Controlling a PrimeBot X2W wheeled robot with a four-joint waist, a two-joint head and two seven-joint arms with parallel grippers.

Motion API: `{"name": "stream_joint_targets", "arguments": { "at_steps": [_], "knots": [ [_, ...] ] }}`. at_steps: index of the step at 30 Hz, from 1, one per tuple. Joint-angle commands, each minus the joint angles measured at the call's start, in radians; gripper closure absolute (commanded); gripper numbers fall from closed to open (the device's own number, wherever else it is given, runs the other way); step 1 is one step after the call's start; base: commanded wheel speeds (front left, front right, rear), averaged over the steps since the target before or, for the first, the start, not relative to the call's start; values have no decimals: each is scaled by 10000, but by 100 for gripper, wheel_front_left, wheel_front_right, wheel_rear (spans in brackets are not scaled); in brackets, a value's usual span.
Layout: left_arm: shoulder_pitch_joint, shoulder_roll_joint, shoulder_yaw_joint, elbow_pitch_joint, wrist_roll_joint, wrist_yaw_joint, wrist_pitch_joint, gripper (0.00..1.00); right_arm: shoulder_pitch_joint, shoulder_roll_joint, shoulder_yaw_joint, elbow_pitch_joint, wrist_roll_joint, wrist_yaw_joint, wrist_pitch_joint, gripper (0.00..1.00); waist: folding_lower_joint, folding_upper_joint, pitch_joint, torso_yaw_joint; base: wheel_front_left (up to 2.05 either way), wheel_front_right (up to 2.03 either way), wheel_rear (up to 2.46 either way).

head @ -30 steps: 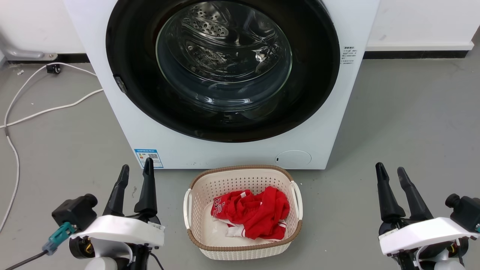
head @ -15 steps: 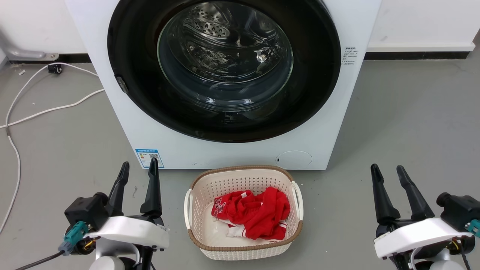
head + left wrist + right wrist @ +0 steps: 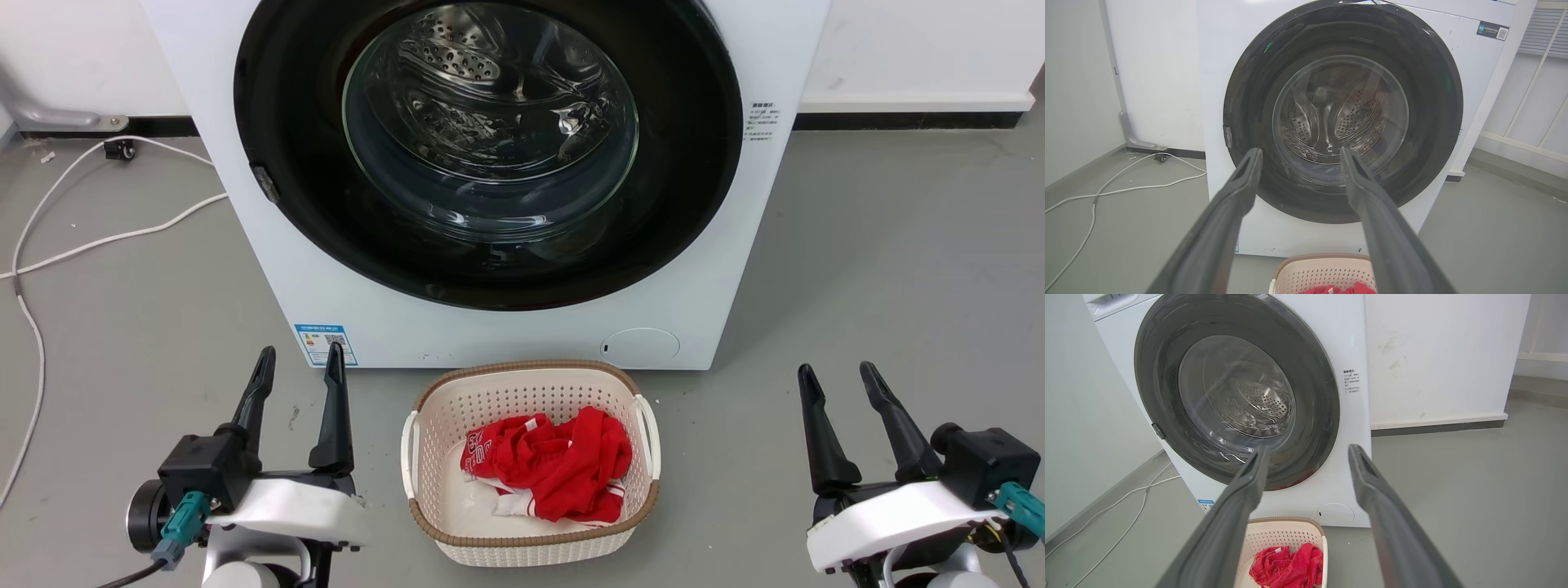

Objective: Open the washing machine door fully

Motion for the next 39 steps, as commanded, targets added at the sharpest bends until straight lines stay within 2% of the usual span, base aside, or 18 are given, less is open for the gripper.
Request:
{"name": "stream_joint_targets", "arguments": {
  "at_steps": [1, 18, 30, 39],
  "knots": [
    [96, 70, 12, -103, 288, 54, -107, 0, 1, 29, 18, -100, -283, -3, -68, 0, 0, 0, -2, -2, 0, 0, 0],
    [317, -68, 7, -175, 1390, 108, -425, 0, 87, 41, 16, -109, -1011, -3, -275, 0, 0, 0, -21, 30, 0, 0, 0],
    [415, -334, 255, -144, 2173, -173, -682, 0, 106, 53, 34, -112, -1796, -3, -451, 0, 0, 0, 2, 43, 0, 0, 0],
    [436, -476, 415, -44, 2171, -334, -665, 0, 84, 51, 25, -27, -1630, -5, -481, 0, 0, 0, 34, 42, 0, 0, 0]
  ]
}}
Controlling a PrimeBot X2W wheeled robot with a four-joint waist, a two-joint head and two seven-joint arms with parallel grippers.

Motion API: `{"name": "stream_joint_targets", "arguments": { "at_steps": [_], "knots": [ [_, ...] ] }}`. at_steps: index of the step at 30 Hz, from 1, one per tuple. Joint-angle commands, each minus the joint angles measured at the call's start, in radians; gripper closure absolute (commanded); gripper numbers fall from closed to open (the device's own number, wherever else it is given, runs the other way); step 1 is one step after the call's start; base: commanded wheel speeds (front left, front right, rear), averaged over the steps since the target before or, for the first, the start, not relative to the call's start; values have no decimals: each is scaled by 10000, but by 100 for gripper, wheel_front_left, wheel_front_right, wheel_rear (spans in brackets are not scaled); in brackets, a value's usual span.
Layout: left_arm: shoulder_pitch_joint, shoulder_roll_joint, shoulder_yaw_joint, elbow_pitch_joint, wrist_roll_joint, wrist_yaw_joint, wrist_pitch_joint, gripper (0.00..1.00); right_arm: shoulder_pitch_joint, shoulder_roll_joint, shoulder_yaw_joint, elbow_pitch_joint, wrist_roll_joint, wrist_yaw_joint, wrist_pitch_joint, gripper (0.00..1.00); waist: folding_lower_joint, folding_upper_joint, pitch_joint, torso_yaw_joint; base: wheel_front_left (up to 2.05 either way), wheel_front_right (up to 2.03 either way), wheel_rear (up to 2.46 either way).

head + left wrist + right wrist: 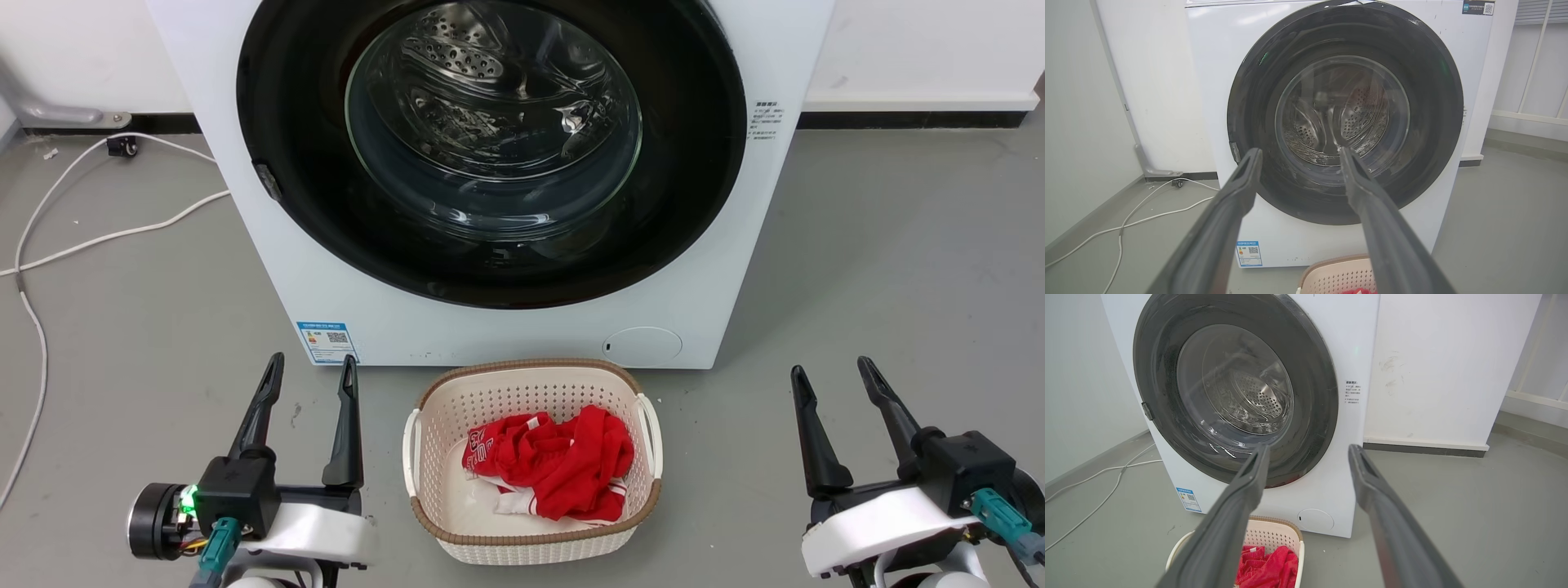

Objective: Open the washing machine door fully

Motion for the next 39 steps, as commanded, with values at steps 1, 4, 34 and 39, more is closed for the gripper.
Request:
{"name": "stream_joint_targets", "arguments": {
  "at_steps": [1, 4, 34, 39],
  "knots": [
    [103, -37, 48, 20, 31, -30, -23, 0, 69, 38, -5, 20, 40, -7, -66, 0, 0, -1, 5, 1, 0, 0, 0],
    [92, -70, 82, 43, 56, -63, -23, 0, 51, 38, -8, 40, 75, -7, -74, 0, 0, -1, 15, 3, 0, 0, 0],
    [-375, -272, 285, 178, -56, -210, -23, 0, -1305, 31, -294, 885, 8680, -5, -834, 100, 0, -1, 400, 126, 0, 0, 0],
    [-581, -297, 263, 133, -103, -168, -23, 0, -2250, 26, -667, 1301, 11166, -3, -754, 100, 0, -1, 682, 140, 0, 0, 0]
  ]
}}
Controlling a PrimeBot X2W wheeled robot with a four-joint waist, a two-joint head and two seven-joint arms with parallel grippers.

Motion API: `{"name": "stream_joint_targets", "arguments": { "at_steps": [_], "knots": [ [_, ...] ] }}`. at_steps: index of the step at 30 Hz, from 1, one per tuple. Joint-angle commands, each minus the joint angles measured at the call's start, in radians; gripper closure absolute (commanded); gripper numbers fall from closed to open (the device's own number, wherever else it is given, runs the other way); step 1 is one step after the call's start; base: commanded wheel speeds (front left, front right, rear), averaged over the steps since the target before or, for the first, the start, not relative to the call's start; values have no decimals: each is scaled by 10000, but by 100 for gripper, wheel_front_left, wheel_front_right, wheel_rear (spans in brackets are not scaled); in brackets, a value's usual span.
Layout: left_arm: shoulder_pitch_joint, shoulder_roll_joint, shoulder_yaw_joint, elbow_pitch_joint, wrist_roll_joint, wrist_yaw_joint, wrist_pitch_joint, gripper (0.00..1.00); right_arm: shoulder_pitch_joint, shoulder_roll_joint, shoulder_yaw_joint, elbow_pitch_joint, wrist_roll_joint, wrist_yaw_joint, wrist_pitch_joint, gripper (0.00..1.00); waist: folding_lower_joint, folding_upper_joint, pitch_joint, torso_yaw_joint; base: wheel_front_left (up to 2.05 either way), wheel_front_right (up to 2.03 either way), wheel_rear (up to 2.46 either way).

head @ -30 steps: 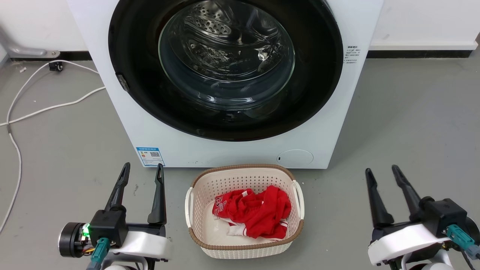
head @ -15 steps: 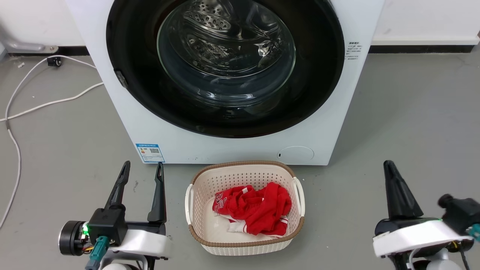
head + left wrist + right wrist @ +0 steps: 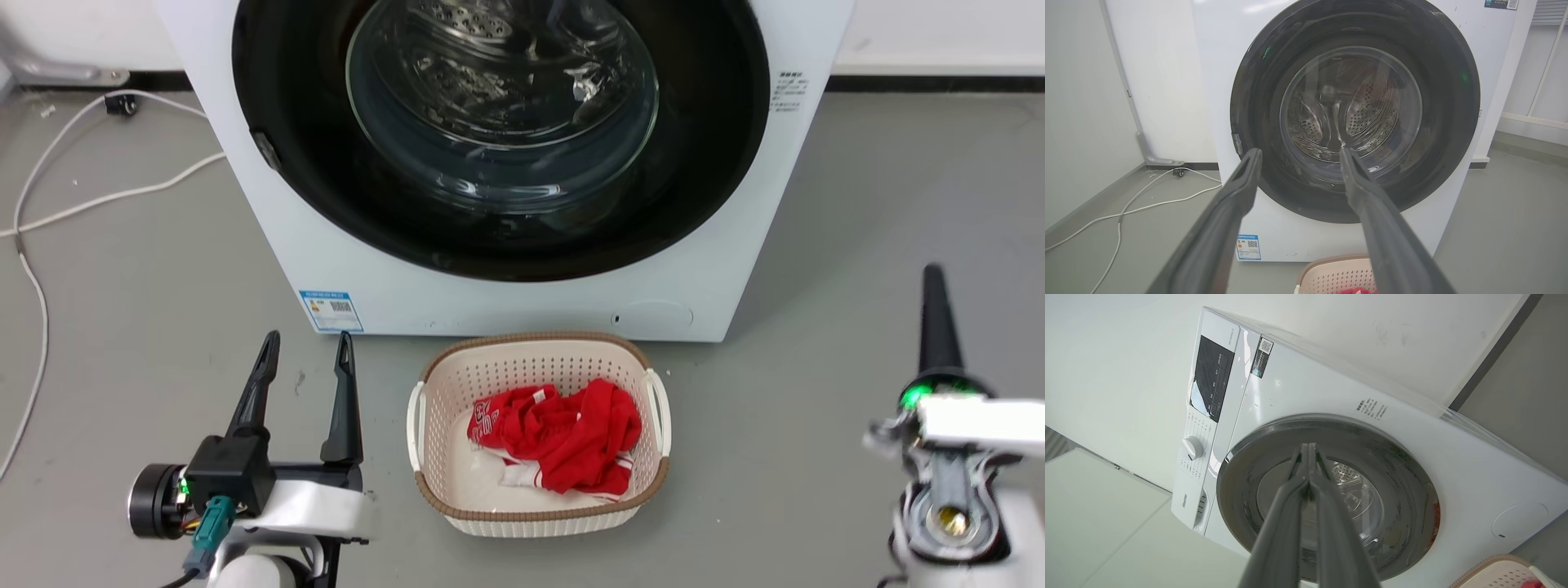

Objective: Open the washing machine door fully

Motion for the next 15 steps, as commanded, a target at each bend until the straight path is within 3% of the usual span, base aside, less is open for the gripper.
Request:
{"name": "stream_joint_targets", "arguments": {
  "at_steps": [1, 15],
  "knots": [
    [-242, -17, -19, -44, -39, 47, -23, 0, -513, 7, -221, 158, 408, 0, 134, 100, 0, 0, 208, 17, 0, 0, 0],
    [-1022, -42, -215, -153, -166, 188, -23, 0, -4377, -550, -1412, 2293, 2134, 0, 1906, 100, 0, 0, 1179, 11, 0, 0, 0]
  ]
}}
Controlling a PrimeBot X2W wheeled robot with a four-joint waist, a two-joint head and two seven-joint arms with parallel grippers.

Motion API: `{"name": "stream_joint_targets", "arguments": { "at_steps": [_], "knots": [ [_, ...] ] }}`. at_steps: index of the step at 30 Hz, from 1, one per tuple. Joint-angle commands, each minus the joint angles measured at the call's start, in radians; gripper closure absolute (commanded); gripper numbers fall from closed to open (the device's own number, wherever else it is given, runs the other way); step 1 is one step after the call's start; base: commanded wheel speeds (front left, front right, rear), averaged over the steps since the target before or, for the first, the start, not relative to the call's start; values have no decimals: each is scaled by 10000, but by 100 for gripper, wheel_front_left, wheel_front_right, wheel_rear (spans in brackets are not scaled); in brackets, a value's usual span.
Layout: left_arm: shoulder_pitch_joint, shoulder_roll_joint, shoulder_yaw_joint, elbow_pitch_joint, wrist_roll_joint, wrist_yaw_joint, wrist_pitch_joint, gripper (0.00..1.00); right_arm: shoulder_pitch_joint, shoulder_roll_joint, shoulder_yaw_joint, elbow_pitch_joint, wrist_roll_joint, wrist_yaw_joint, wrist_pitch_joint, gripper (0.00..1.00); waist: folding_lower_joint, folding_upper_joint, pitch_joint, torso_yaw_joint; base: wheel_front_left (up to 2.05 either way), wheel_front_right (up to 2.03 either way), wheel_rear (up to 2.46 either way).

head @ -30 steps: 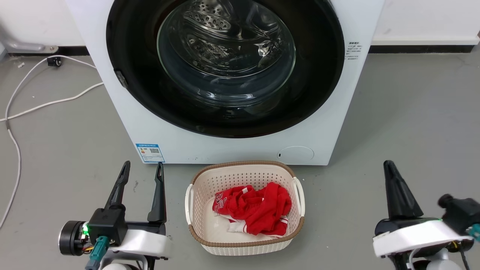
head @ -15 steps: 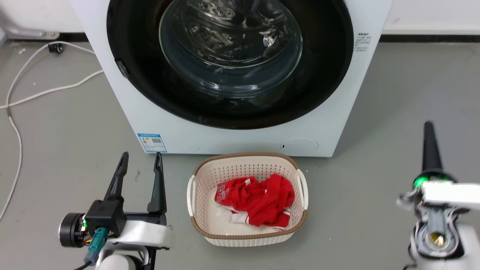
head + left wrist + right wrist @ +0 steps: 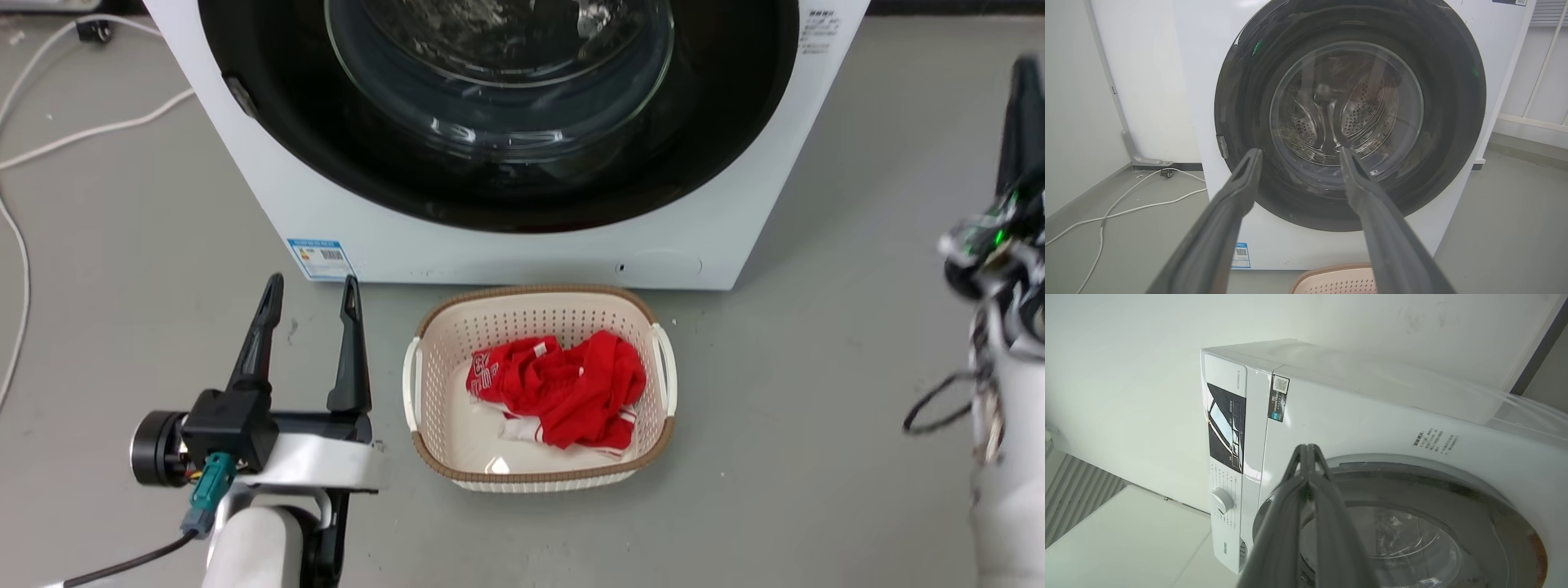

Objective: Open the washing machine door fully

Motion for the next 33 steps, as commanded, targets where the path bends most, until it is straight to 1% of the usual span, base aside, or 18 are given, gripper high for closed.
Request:
{"name": "stream_joint_targets", "arguments": {
  "at_steps": [1, 3, 4, 6, 10, 14, 18, 23, 28, 33],
  "knots": [
    [-188, -10, -5, -35, 14, 5, -23, 0, -349, -86, -51, 170, 111, 0, 134, 100, -1, 0, 198, -10, 0, 0, 0],
    [-301, -11, -31, -43, 1, 6, -23, 0, -981, -214, -122, 561, 269, 0, 429, 100, -1, 0, 372, 6, 0, 0, 0],
    [-410, -9, -40, -56, -2, -4, -23, 0, -1558, -422, -76, 966, 186, 0, 683, 100, -1, 0, 538, 17, 0, 0, 0],
    [-537, -11, -50, -64, 5, -30, -23, 0, -2167, -494, -50, 1444, 219, 0, 999, 100, -1, 0, 675, 30, 0, 0, 0],
    [-744, -10, -78, -117, 47, -67, -23, 0, -3418, -899, 156, 2589, -129, 0, 1627, 100, -1, 0, 979, 101, 0, 0, 0],
    [-923, -9, -44, -196, 130, -143, -23, 0, -4696, -1139, 490, 3810, -577, 0, 2359, 100, -1, 0, 1281, 166, 0, 0, 0],
    [-1082, -11, -16, -270, 165, -192, -23, 0, -5828, -1212, 862, 4890, -969, 0, 3271, 100, -1, 0, 1583, 240, 0, 0, 0],
    [-1185, -11, -48, -317, 146, -231, -23, 0, -6987, -1298, 1340, 6034, -1618, 0, 4156, 100, -1, 0, 1867, 351, 0, 0, 0],
    [-1328, -12, -127, -332, 89, -238, -23, 0, -7855, -1367, 1544, 6990, -2122, 0, 4459, 100, -1, 0, 2111, 519, 0, 0, 0],
    [-1417, -12, -151, -381, 35, -201, -23, 0, -8446, -1382, 1645, 7562, -2423, 0, 4583, 100, -1, 0, 2382, 642, 0, 0, 0]
  ]
}}
